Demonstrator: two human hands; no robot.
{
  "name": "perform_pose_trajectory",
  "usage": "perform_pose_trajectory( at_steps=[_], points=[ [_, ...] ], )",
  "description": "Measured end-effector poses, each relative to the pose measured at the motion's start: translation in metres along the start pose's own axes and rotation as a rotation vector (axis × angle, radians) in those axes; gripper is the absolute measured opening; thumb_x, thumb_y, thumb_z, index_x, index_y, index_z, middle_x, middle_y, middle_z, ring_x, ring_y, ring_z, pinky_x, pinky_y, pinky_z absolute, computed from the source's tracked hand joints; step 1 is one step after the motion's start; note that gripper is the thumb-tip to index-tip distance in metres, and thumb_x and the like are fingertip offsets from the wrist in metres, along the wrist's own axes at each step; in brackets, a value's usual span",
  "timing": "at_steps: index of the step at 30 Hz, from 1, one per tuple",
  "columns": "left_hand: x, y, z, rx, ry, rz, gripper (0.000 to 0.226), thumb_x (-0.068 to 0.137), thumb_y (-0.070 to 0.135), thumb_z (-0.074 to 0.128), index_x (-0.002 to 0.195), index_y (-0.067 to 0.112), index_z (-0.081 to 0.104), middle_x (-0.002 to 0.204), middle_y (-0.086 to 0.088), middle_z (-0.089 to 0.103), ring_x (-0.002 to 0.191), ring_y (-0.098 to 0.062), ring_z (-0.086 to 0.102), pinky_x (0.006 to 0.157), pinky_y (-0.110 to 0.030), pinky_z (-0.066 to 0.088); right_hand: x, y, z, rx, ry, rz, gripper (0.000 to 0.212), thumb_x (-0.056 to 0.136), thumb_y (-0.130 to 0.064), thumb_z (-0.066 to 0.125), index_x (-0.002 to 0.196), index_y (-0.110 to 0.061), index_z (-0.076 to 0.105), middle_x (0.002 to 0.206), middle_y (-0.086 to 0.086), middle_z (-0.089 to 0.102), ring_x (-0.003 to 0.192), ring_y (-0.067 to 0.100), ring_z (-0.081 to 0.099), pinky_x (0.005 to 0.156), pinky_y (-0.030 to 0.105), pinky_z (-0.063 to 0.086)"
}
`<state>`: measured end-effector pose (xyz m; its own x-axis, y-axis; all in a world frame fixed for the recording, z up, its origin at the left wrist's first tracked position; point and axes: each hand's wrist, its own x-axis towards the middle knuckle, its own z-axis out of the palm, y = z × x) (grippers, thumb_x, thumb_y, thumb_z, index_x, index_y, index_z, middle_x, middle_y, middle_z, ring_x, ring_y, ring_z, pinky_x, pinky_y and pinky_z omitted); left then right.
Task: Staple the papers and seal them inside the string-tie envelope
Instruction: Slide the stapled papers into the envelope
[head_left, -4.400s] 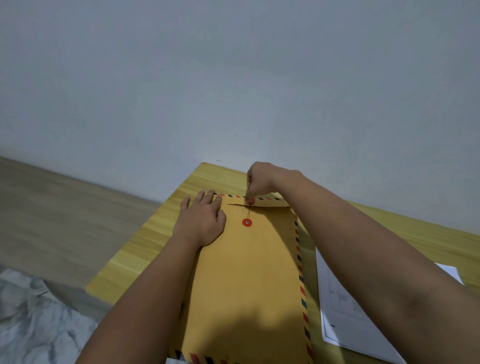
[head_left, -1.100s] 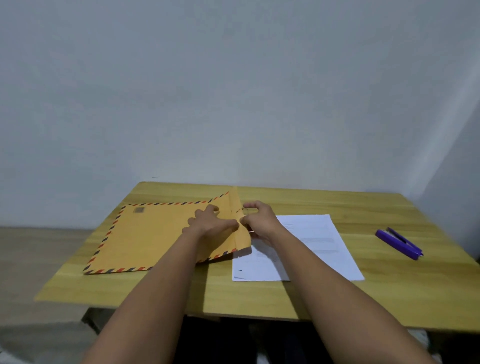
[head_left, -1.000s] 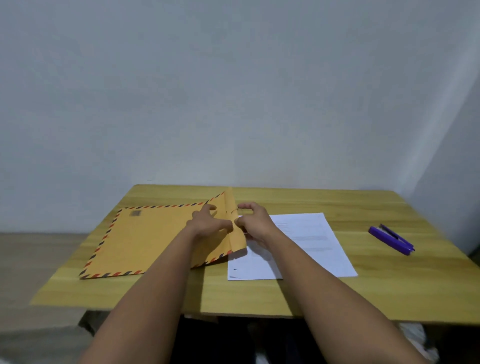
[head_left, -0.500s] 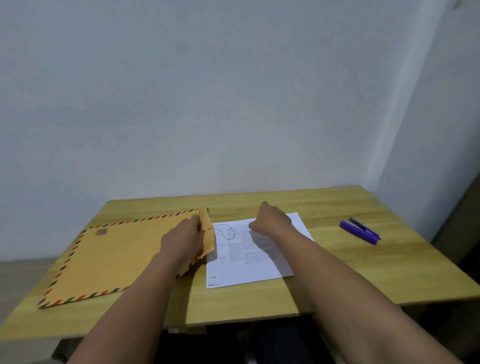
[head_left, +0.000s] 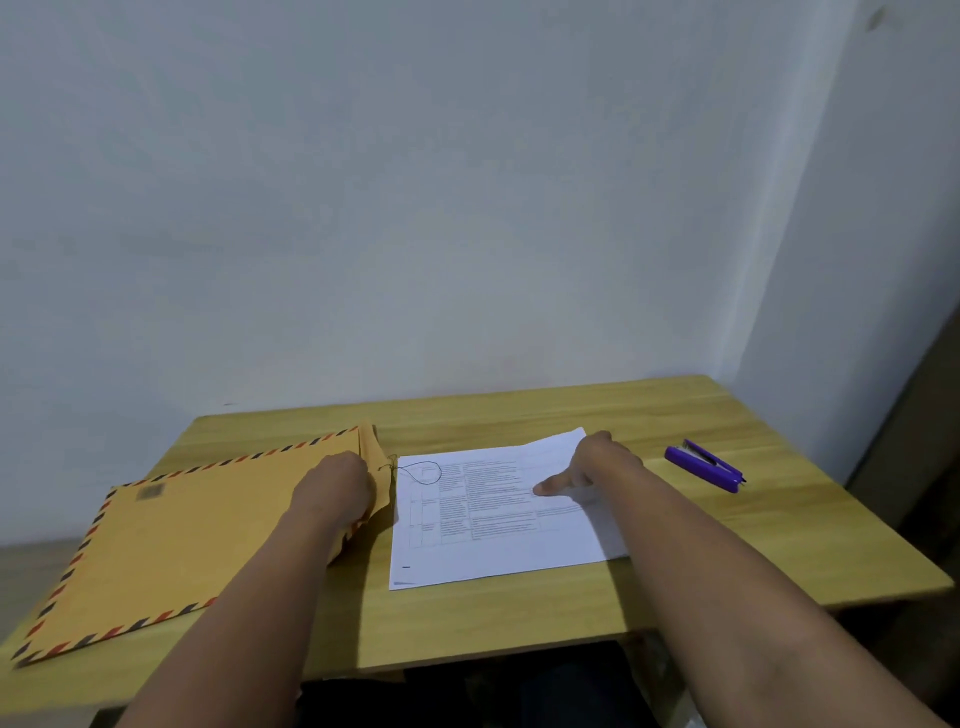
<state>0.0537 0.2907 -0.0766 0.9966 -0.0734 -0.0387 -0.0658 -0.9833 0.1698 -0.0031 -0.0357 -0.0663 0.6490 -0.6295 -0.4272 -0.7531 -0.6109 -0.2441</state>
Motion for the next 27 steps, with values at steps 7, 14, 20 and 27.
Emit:
perform_pose_trajectory(
  at_steps=[7,14,20,27],
  points=[
    [-0.004,-0.004,-0.004,-0.074,-0.007,-0.036,0.022,0.091,0.008,0.056,0.107,0.012,0.07,0.09,-0.003,0.067,0.079,-0.021,0.065,0.067,-0.032,0.058,0.0,0.006,-0.003,-0.133,-0.018,-0.04,0.096,0.055,-0.087,0.081,0.117,-0.017,0.057,0.109,-0.001,0.055,0.1,0.026,0.053,0.061,0.035,0.044],
    [-0.008,-0.007,-0.001,-0.074,-0.016,-0.031,0.029,0.089,0.008,0.054,0.111,0.016,0.071,0.097,-0.004,0.068,0.092,-0.025,0.062,0.073,-0.034,0.055,0.015,0.013,-0.045,0.271,0.071,-0.38,0.018,0.091,0.0,0.069,0.109,-0.002,0.07,0.104,0.019,0.073,0.095,0.033,0.071,0.071,0.036,0.055],
    [-0.014,-0.013,0.002,-0.05,-0.031,-0.051,0.026,0.094,0.023,0.055,0.116,0.016,0.068,0.102,-0.006,0.068,0.097,-0.025,0.061,0.087,-0.041,0.058,0.0,0.014,-0.087,0.703,0.334,-0.527,0.054,0.098,0.0,0.05,0.148,-0.019,0.06,0.124,0.014,0.072,0.108,0.033,0.07,0.087,0.034,0.054],
    [-0.024,-0.017,-0.002,-0.133,-0.008,-0.07,0.042,0.087,0.021,0.067,0.125,0.017,0.051,0.11,-0.005,0.064,0.103,-0.026,0.06,0.093,-0.05,0.052,-0.028,-0.003,-0.11,0.835,0.371,-0.579,0.053,0.097,0.008,0.042,0.138,-0.014,0.068,0.118,0.001,0.069,0.101,0.024,0.065,0.095,0.034,0.056]
  ],
)
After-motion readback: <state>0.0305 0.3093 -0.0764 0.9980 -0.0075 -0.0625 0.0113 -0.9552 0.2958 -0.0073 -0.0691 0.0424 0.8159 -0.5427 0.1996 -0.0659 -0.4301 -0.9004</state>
